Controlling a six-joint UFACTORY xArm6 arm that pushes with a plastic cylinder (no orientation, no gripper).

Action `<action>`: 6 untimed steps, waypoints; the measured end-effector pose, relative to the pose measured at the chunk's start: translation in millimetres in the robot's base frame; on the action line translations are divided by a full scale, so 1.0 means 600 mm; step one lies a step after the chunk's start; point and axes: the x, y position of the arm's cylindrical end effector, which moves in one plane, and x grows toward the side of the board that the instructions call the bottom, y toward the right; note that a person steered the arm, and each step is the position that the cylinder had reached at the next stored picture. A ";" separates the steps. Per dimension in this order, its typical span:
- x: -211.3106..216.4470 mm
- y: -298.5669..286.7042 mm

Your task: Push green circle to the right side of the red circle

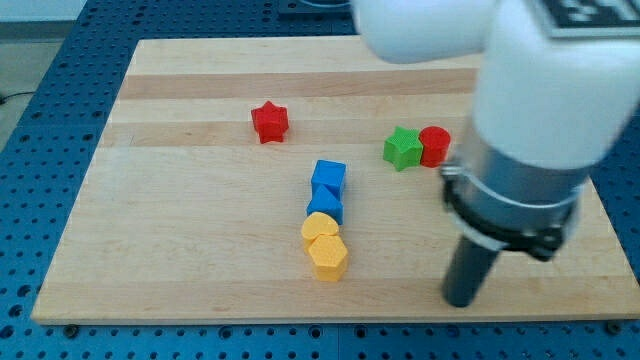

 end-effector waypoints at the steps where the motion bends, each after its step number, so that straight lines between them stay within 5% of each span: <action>1: -0.050 0.006; 4: -0.237 0.033; 6: -0.300 0.097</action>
